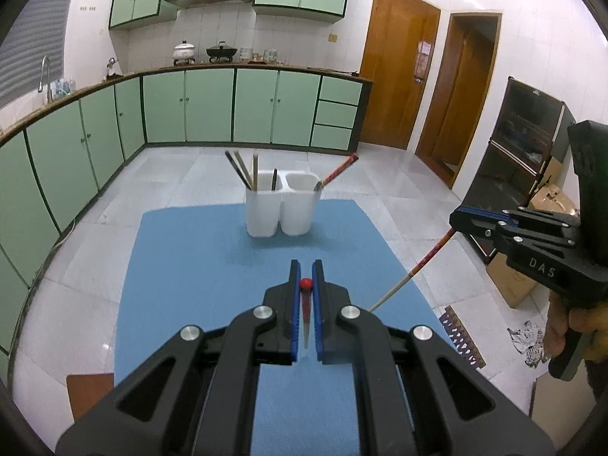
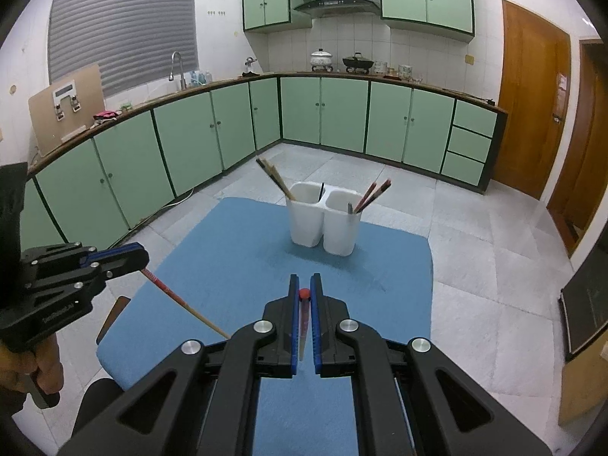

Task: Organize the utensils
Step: 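Carry both red-patterned chopsticks to the white holder and drop them in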

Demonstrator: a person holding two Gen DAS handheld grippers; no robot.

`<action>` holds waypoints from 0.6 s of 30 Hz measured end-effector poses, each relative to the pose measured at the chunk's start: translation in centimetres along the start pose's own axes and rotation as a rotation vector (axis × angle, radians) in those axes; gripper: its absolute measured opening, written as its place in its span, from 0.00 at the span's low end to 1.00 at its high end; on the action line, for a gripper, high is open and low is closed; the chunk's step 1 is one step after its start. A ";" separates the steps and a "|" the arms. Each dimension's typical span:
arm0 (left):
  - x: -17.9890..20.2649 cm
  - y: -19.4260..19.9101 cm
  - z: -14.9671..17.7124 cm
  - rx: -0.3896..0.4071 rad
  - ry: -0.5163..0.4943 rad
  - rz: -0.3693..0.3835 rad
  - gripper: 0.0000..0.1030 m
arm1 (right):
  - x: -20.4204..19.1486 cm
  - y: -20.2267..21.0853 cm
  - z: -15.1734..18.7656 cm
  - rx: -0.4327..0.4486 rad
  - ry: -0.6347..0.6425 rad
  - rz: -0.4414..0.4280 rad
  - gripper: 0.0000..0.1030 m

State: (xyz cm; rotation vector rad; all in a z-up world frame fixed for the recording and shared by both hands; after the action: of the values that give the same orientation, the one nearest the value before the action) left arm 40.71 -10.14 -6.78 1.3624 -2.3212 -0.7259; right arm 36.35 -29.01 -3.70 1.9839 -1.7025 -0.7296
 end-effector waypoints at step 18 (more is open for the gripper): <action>-1.3 -0.4 -13.0 0.148 -0.027 -0.068 0.05 | 0.5 -0.1 -13.7 0.090 -0.006 0.021 0.05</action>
State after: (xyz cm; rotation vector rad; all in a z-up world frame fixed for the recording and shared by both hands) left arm 48.51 -12.43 3.44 1.5105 -2.4013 -0.6057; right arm 45.21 -29.75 6.80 2.0217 -1.7860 -0.6635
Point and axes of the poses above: each gripper's, at about its wrist camera, not at the fingertips, and y roughly against the way its jaws point, x to its right, z to its underside, the point moved 3 cm from there along -y, roughly the way its jaws point, and after that the axes turned 6 degrees about -y, right-handed, at the moved point
